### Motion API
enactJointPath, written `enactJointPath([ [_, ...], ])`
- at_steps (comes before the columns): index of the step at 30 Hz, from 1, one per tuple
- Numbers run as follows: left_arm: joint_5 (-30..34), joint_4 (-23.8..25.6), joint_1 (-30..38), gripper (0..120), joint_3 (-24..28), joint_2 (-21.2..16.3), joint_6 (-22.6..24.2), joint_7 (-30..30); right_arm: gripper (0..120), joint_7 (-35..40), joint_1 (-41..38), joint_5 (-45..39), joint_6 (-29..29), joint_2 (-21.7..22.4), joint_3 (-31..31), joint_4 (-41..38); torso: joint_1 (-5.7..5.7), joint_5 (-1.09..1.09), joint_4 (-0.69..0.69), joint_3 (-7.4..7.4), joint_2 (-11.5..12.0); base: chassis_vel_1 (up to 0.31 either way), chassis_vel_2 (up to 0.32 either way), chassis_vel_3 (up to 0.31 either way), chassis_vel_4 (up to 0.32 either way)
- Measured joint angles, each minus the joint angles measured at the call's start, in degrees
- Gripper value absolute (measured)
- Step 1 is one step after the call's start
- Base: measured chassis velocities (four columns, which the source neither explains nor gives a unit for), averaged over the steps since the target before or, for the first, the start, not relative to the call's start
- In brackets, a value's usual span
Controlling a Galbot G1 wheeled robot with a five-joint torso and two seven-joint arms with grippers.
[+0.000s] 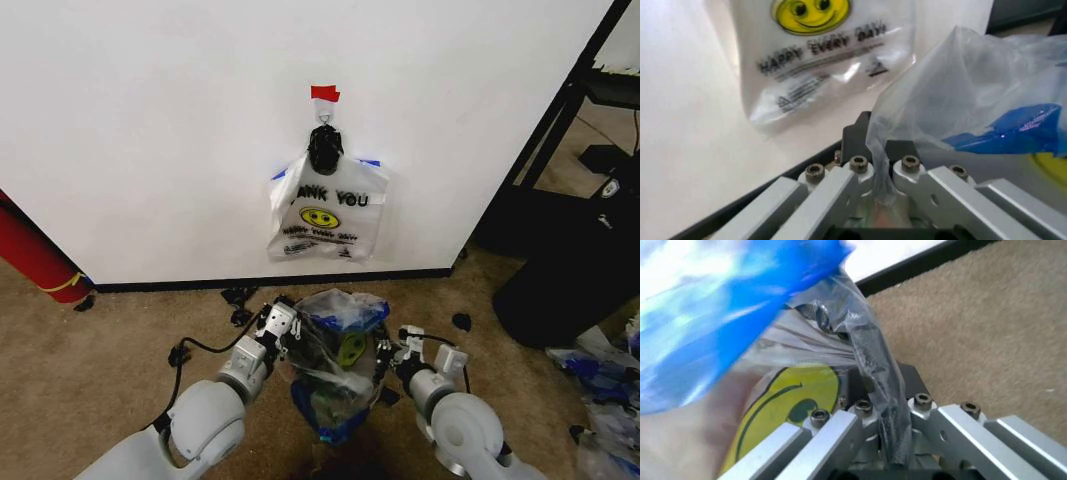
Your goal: Pick up the garbage bag from the wall and place it over the trash bin.
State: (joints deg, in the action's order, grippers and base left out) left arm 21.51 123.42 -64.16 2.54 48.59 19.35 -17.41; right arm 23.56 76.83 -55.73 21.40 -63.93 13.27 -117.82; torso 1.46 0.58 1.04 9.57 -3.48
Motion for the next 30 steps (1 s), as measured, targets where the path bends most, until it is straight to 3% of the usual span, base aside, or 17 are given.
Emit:
enactJointPath([
  [6, -0.7, -2.3, -0.4, 0, -1.9, -0.6, -0.6, 0.4, 0, -5.6, 1.0, 1.1, 0.1, 2.2, 2.2, -1.0, 0.00, 0.00, -0.01, 0.00, 0.0, 0.000, 0.000, 0.000, 0.000],
  [8, -1.2, -4.5, -0.3, 0, -2.3, -0.6, -1.6, 0.6, 0, -11.7, 1.6, 2.0, 0.4, 3.6, 3.3, -1.0, 0.00, 0.00, 0.00, 0.00, 0.0, 0.000, 0.000, 0.000, 0.000],
  [14, -1.4, -7.2, -0.6, 0, -2.7, -0.3, -4.8, 3.6, 0, -20.6, 1.4, 2.2, -0.7, 4.5, 4.9, -0.4, 0.00, 0.00, 0.00, 0.00, 0.0, 0.000, 0.000, 0.000, 0.000],
  [20, -1.8, -8.0, -3.1, 18, -4.6, 0.3, -12.4, 12.5, 0, -23.8, 0.3, 2.3, -3.8, 3.8, 4.5, 2.0, 0.00, 0.00, -0.01, 0.01, 0.0, 0.000, 0.000, 0.000, 0.000],
  [23, -3.1, -8.4, -4.9, 33, -6.6, 0.0, -18.8, 16.5, 0, -22.1, -0.5, 2.8, -5.0, 3.0, 4.0, 4.0, 0.00, 0.00, -0.01, 0.00, 0.0, 0.000, 0.000, 0.000, 0.000],
  [25, -4.4, -8.9, -5.5, 36, -7.3, -0.2, -21.3, 17.7, 0, -21.2, -0.9, 2.9, -5.2, 2.7, 4.1, 4.9, 0.00, 0.00, 0.00, 0.00, 0.0, 0.000, 0.000, 0.000, 0.000],
  [30, -7.8, -11.2, -6.4, 58, -9.7, -0.8, -28.1, 19.5, 0, -20.6, -1.2, 4.6, -6.3, 2.8, 4.4, 8.0, 0.00, -0.01, 0.00, 0.00, 0.0, 0.000, 0.000, 0.000, 0.000],
])
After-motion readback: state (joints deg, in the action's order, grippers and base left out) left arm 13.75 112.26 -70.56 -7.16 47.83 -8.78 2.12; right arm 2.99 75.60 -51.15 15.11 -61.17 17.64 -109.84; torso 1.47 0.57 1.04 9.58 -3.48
